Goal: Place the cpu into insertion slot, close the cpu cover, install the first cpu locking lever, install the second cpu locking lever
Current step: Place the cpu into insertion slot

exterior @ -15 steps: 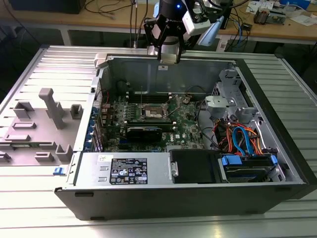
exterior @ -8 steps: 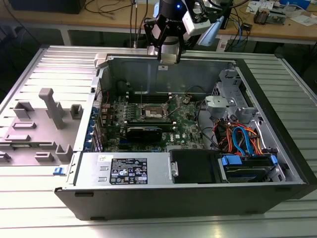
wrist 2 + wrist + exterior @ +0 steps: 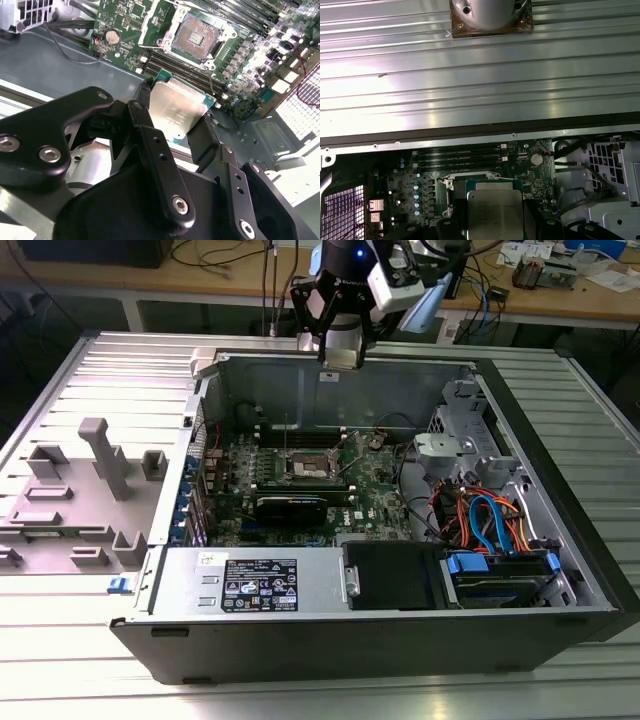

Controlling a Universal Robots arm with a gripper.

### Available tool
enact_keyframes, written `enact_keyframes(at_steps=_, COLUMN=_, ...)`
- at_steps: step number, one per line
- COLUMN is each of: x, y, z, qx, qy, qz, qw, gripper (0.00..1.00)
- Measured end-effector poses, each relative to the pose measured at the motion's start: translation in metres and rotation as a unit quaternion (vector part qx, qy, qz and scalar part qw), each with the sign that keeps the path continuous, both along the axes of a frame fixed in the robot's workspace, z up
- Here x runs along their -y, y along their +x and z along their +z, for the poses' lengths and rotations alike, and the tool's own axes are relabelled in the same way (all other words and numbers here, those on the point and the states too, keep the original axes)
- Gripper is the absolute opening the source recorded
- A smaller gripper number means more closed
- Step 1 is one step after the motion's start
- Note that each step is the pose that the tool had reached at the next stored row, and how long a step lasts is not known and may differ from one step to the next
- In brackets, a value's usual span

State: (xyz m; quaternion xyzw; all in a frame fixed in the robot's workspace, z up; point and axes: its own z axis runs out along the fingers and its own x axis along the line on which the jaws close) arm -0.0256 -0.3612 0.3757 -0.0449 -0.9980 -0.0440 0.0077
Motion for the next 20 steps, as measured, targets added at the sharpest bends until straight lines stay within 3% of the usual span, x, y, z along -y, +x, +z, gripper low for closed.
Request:
enact_keyframes(at_steps=4, x=0.0002, y=0.0000, z=-0.0008, qx=0.0001, qy=-0.0001, qz=-0.028, qw=0.9996, gripper=0.54)
enact_keyframes(at_steps=14, x=0.0027, y=0.0001, z=-0.0010, qx=0.0000, qy=-0.0003, qz=-0.036, qw=0.9994, gripper=0.54)
enact_keyframes(at_steps=18, x=0.0026, y=0.0002, z=-0.0018, qx=0.0000, qy=-0.0006, qz=-0.063, qw=0.9980, gripper=0.54)
enact_keyframes(at_steps=20, x=0.0026, y=0.0002, z=-0.0026, qx=0.0001, qy=-0.0010, qz=-0.084, qw=0.9964, gripper=0.54)
